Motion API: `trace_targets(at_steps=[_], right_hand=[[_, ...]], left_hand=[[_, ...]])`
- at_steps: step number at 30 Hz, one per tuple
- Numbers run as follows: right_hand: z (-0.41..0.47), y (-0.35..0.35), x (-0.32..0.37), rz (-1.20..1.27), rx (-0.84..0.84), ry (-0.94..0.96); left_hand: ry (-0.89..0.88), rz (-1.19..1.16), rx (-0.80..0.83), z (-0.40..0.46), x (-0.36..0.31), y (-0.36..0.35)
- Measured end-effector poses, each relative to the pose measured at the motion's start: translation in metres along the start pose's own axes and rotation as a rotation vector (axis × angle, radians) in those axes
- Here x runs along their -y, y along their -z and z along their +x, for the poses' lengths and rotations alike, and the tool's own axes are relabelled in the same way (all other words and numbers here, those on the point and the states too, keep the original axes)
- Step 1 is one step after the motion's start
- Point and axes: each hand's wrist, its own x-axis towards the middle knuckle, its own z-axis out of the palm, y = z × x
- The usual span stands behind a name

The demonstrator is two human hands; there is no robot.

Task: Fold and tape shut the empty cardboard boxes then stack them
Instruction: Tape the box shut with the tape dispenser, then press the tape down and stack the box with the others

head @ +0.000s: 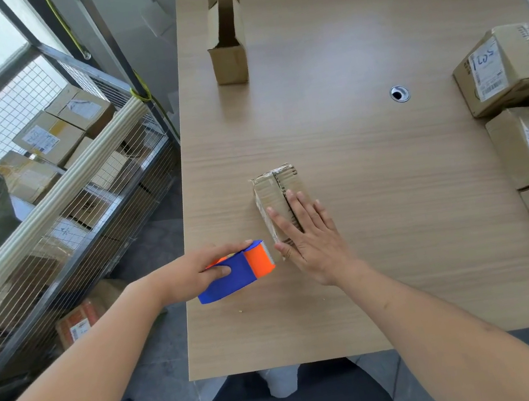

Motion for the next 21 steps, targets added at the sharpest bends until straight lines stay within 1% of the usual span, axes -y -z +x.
trace_targets(at_steps=[4,8,11,14,21], right_hand=[[0.001,0.003,0.001,0.018,0.021,-0.022],[0.002,0.007,0.001,0.022,0.077,-0.025],[0.002,0.008,0.002,0.022,0.086,-0.033],[0.002,0.008,0.004,0.019,0.081,-0.044],[0.002,0.01,0.006,0.032,0.082,-0.049]], left_hand=[[0.018,0.052,0.011,-0.005,-0.004,0.002],[0.039,0.135,0.004,-0.019,-0.001,0.001],[0.042,0.15,-0.047,-0.022,0.0,-0.004],[0.044,0.231,-0.118,-0.017,-0.007,-0.012],[0.174,0.297,-0.233,0.007,-0.043,-0.032]])
